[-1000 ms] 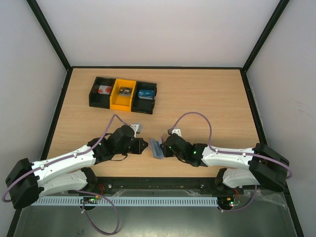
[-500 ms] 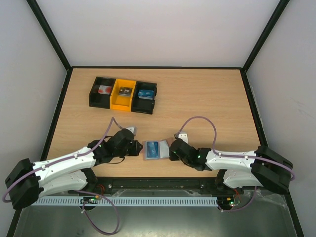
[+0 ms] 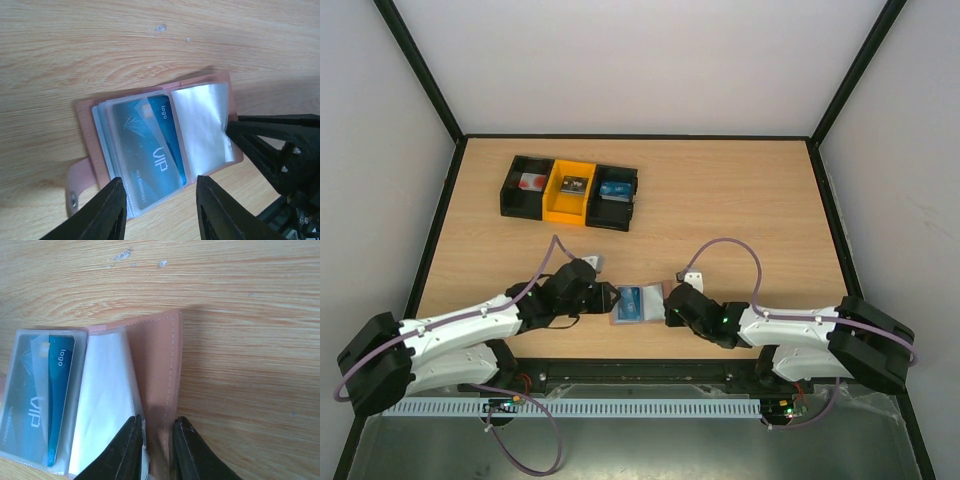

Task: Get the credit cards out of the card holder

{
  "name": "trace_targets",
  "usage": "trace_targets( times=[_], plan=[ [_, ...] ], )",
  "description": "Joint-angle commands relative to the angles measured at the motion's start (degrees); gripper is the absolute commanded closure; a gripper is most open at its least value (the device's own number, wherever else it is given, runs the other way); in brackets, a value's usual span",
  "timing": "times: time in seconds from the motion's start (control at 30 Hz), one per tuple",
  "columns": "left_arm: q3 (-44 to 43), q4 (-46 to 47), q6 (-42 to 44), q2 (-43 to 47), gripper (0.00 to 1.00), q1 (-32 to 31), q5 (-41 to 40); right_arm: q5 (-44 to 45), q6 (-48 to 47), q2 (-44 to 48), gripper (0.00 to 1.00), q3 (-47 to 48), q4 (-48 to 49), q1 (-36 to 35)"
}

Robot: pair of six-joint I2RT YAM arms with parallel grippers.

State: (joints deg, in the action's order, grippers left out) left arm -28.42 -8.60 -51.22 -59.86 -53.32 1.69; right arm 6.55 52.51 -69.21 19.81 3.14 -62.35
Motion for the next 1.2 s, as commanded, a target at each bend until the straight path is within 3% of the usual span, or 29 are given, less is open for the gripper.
trace_targets(
  times=[0.0,0.3,0.47,0.6,0.73,0.93,1.17],
  plan=[
    [-0.37,4.70,1.66,-3.95,0.64,0.37,2.46,3.17,-0.60,3.16,0.78,1.06,-3.87,-0.23],
    [3.31,11.78,0.32,-4.64,0.69,0.67,4.76,4.68,-1.57,12.67,0.61,6.97,-14.08,-0.26],
    [5.23,14.35,-1.59,-4.92,0.70,1.55,5.63,-1.95,-1.95,14.40,0.61,7.95,-7.64,-0.24],
    [6.28,15.06,-2.26,-4.63,0.71,1.97,6.55,-8.78,-0.06,9.72,0.63,6.58,2.29,-0.23],
    [7.53,15.21,-2.57,-3.80,0.71,2.15,7.06,-9.75,-0.53,2.26,0.66,8.23,5.11,-0.25],
    [9.66,17.86,-1.94,-5.76,0.87,2.61,8.92,-7.87,0.65,-6.74,0.74,6.30,13.92,0.22],
    [10.97,18.50,-1.70,-7.83,0.94,2.76,7.48,-14.26,3.65,-13.88,0.75,4.00,23.38,2.45]
  ],
)
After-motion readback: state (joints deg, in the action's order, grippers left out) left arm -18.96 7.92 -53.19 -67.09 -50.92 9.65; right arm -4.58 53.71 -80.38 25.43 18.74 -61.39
